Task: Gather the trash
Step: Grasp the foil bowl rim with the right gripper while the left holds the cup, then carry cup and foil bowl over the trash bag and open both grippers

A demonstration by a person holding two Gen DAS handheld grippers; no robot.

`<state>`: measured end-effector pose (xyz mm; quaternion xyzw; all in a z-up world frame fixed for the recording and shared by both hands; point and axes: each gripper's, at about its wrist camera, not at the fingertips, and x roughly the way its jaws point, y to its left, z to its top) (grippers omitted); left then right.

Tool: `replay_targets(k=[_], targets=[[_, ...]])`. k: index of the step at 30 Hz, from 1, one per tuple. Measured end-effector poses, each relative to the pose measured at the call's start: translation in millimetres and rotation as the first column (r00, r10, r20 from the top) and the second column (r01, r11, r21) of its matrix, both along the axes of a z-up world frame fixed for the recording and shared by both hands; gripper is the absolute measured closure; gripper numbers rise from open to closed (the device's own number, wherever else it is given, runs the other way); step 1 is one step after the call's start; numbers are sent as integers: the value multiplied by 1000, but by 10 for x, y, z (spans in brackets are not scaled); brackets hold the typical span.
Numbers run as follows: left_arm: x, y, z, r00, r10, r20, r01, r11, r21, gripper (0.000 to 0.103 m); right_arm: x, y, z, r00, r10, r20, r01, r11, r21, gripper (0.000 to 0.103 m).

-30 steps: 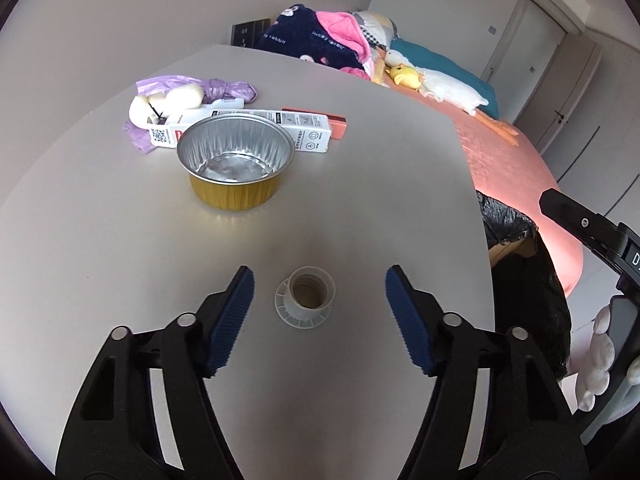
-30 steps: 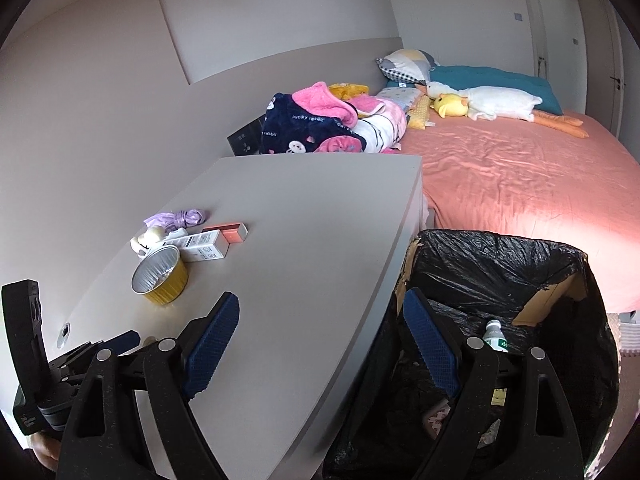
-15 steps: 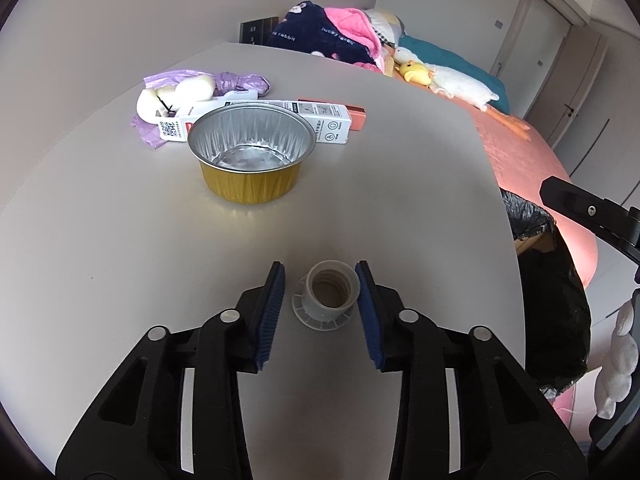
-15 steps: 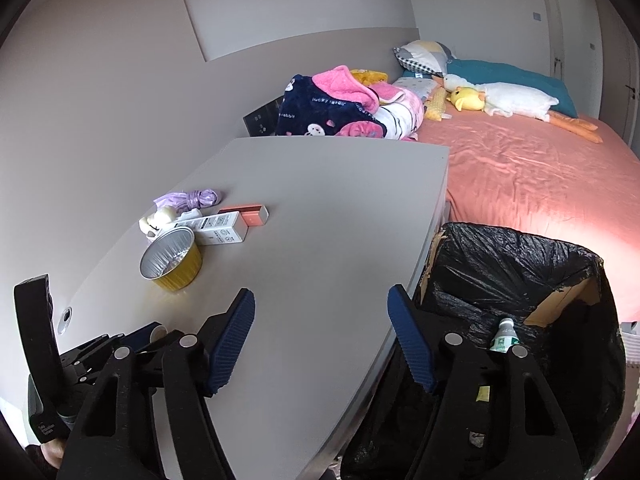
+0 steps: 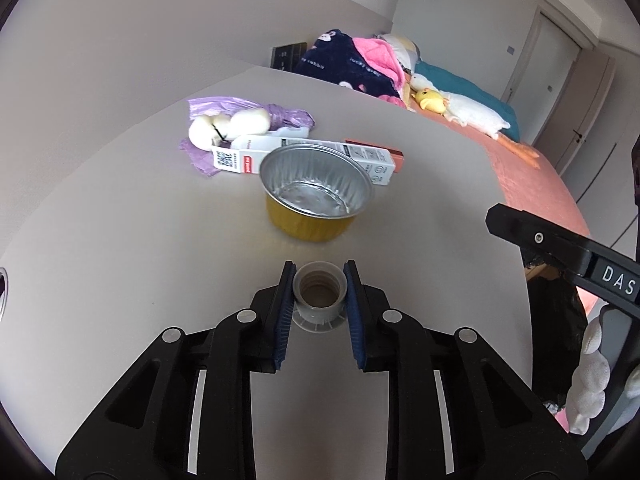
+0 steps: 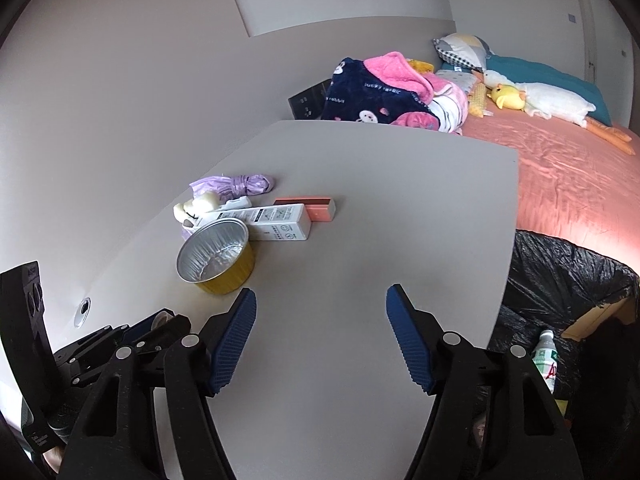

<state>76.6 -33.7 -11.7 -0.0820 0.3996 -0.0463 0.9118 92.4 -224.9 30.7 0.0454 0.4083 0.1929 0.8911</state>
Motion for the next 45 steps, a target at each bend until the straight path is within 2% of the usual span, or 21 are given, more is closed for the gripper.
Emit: replay_targets(k=[3, 7, 15, 29, 41, 42, 43, 45], targets=[[-2, 161, 25, 999, 33, 2, -33, 999, -4, 79, 49, 162, -48, 999, 36, -11, -36, 999, -15, 33], [-15, 359, 56, 998, 70, 6, -70, 998, -4, 79, 91, 345, -91, 997, 74, -13, -74, 997, -19, 21], [-37, 645, 74, 992, 129, 2, -129, 992, -18, 79, 200, 744, -119, 992, 128, 0, -128, 989, -75, 12], [-44, 843, 65, 986, 165, -7, -165, 986, -20, 79, 459, 1271, -351, 985, 170, -26, -172, 971, -168, 12], [-4, 885, 18, 985, 170, -26, -170, 985, -24, 79, 615, 1433, -437, 987, 159, -16, -159, 966, -203, 12], [-3, 883, 18, 985, 169, -26, -169, 985, -25, 79, 615, 1427, -435, 988, 157, -14, -157, 966, -205, 14], [-3, 882, 17, 985, 168, -26, -168, 985, -26, 79, 615, 1420, -433, 988, 157, -17, -157, 966, -206, 20], [-2, 879, 18, 986, 166, -26, -167, 986, -27, 79, 599, 1403, -418, 988, 155, -15, -155, 966, -206, 21]])
